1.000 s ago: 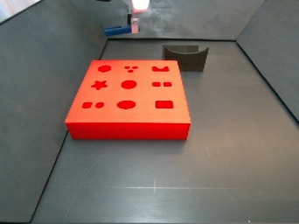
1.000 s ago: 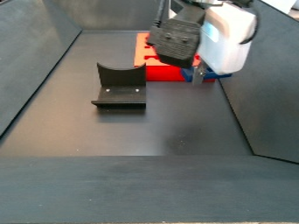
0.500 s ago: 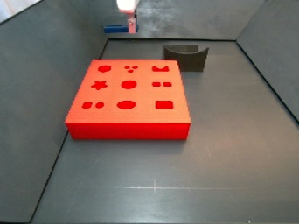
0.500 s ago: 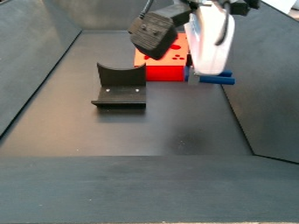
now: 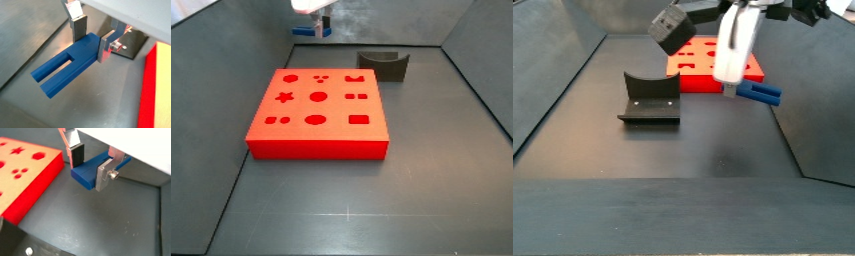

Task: Pick up the square-circle object. Move up. Rotate the square-circle object. Place the square-circle object on the fixture. Regrasp the square-circle object. Move to above the board. Insert the square-circle object.
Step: Rotate the square-circle object.

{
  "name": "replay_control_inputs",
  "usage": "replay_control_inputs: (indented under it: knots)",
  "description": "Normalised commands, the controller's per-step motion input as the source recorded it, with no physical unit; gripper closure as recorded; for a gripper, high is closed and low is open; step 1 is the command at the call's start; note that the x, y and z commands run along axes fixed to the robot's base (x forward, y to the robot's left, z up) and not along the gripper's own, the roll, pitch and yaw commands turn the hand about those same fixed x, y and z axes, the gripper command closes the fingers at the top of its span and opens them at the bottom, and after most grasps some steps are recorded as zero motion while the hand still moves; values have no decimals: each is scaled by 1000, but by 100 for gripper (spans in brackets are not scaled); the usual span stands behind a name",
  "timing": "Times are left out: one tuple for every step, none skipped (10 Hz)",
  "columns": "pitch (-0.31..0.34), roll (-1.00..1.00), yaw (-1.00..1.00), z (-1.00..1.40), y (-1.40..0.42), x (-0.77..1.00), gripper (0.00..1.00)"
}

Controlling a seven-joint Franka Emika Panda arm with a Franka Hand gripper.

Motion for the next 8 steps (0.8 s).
replay_control_inputs:
  knots:
    - [-10,-9,-1000,-13,19,25,100]
    - [-10,-9,-1000,-13,19,25,100]
    - [-11,-10,-1000,-13,19,25,100]
    - [-12,-10,-1000,-13,19,25,100]
    - [-13,-11,-1000,-14,19,25,100]
    - [-13,-12,-1000,-13,19,25,100]
    - [-15,-13,-1000,-14,19,25,100]
    - [-16,-14,-1000,-14,19,25,100]
